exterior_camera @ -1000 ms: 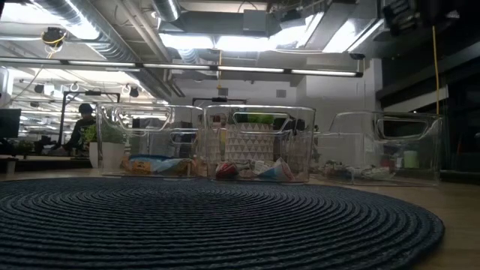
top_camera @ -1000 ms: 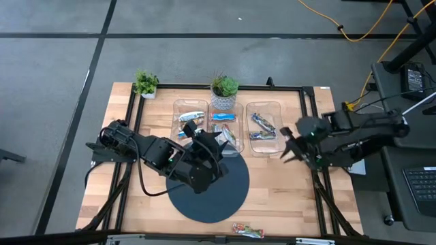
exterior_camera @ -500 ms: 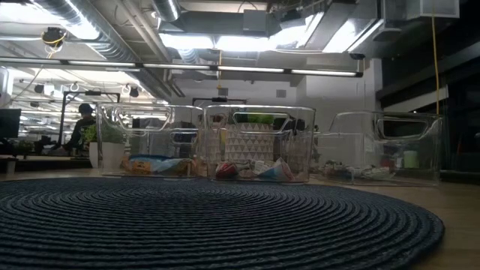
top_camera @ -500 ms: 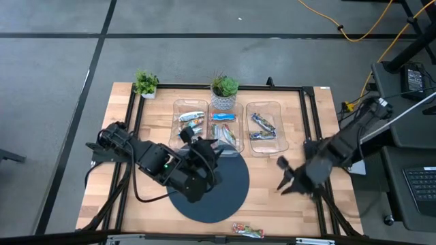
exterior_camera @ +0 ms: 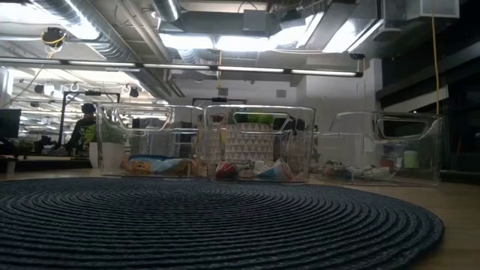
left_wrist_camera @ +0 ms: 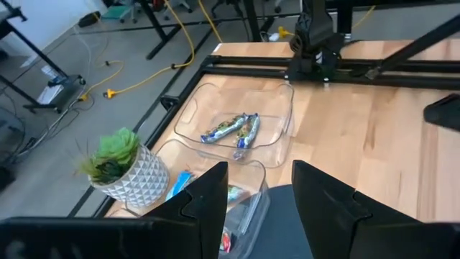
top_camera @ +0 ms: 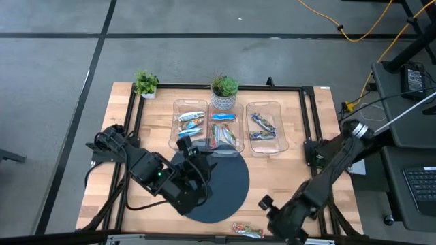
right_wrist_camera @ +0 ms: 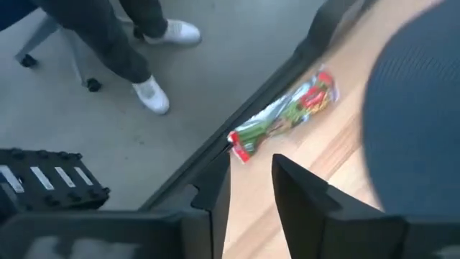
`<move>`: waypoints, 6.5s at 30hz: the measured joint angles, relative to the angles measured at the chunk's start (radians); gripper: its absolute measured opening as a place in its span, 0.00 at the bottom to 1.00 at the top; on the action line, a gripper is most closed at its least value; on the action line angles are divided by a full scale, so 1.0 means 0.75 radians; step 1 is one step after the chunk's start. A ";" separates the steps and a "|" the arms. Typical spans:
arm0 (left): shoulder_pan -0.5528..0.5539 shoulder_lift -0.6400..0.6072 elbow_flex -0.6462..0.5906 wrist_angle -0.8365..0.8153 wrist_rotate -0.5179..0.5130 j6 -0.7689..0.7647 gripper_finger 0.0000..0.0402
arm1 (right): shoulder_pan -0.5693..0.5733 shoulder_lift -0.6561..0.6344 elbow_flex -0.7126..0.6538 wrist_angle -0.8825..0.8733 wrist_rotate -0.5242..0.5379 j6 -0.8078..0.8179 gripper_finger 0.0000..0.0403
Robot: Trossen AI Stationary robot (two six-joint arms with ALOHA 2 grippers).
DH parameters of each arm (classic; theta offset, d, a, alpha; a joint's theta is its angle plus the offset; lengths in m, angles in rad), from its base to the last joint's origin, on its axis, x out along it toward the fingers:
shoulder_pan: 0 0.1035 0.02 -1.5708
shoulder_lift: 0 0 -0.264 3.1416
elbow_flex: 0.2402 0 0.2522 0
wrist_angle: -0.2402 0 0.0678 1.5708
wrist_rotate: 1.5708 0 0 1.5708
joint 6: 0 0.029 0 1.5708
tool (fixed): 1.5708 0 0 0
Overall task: Pick and place Granola Bars by type
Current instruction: Put the red granola bar into the middle transparent bin
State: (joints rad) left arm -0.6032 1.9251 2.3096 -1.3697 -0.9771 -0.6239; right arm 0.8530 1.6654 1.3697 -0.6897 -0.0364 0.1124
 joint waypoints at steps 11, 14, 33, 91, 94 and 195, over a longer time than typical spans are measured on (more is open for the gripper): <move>-0.043 0.000 0.000 0.000 0.023 0.095 0.37 | -0.008 0.271 0.053 0.007 -0.003 0.563 0.45; -0.043 -0.001 0.000 0.000 0.051 0.096 0.37 | -0.015 0.304 0.053 0.072 -0.003 0.651 0.58; -0.040 -0.001 0.001 -0.014 0.074 0.141 0.37 | -0.033 0.484 0.054 0.169 0.049 0.829 0.71; -0.039 -0.001 0.001 -0.060 0.086 0.045 0.37 | -0.101 0.135 0.053 -0.417 0.206 0.960 0.04; -0.039 -0.001 0.001 -0.059 0.097 0.044 0.37 | -0.116 0.087 0.053 -0.424 0.210 0.961 0.05; 0.833 -2.566 -2.843 1.919 1.247 0.568 0.00 | -1.327 -0.222 0.056 -0.219 0.198 -0.434 0.05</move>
State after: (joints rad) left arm 0.0215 0.0010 0.1770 0.0695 -0.0422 -0.1979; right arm -0.1421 1.4988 1.4120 -0.8539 0.1123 -0.2131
